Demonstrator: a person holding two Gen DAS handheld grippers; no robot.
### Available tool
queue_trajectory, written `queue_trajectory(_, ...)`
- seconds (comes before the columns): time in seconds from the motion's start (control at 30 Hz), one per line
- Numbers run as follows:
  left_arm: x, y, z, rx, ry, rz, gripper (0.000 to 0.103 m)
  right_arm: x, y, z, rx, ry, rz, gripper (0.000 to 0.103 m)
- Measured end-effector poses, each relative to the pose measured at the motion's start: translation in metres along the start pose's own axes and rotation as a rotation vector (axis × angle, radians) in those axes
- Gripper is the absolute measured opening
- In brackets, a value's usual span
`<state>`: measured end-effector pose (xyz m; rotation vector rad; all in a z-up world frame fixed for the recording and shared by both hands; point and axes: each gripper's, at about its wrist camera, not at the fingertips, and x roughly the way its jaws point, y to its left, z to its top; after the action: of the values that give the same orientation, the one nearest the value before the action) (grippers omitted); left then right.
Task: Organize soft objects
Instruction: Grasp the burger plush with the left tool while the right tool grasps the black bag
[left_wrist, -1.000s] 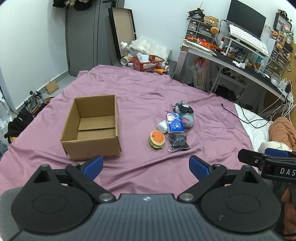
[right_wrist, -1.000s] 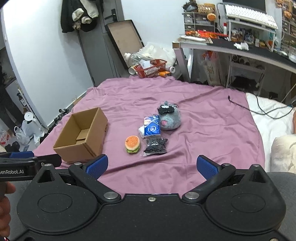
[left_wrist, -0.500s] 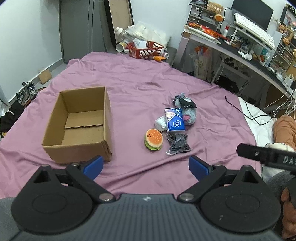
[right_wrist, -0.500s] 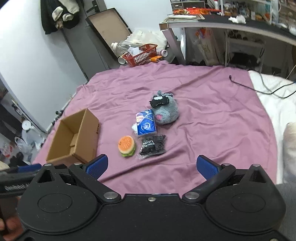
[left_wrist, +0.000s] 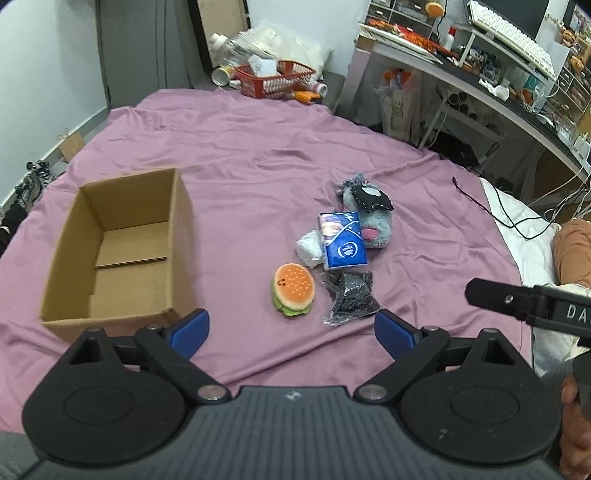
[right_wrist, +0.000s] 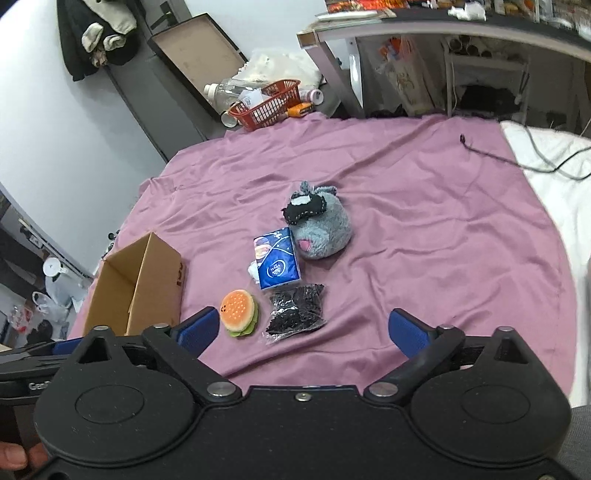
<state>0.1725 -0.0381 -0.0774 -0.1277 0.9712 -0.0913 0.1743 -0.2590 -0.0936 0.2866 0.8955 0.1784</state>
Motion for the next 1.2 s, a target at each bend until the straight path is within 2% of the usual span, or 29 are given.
queue_trajectory(0.23,0.035,-0.008,0.013,-0.003,0.037,-0.018,0.09,0.027,-0.017,0.003,0.075,0.023,0.015,0.091)
queue_trajectory(0.37,0.052,-0.006,0.017,-0.001,0.051,-0.024,0.084,0.045,-0.021,0.003,0.113,0.058,0.034,0.081)
queue_trajectory(0.47,0.068,-0.003,0.02,-0.01,0.077,-0.034,0.079,0.058,-0.023,0.004,0.136,0.076,0.052,0.079)
queue_trajectory(0.63,0.092,0.003,0.025,-0.016,0.119,-0.046,0.075,0.082,-0.028,0.006,0.189,0.096,0.081,0.072)
queue_trajectory(0.8,0.116,0.007,0.032,-0.019,0.156,-0.07,0.074,0.11,-0.035,0.01,0.238,0.145,0.087,0.063)
queue_trajectory(1.03,0.147,0.009,0.035,-0.016,0.209,-0.091,0.074,0.138,-0.039,0.012,0.278,0.21,0.083,0.057)
queue_trajectory(1.2,0.167,0.015,0.032,-0.03,0.246,-0.104,0.062,0.152,-0.036,0.012,0.27,0.239,0.055,0.057)
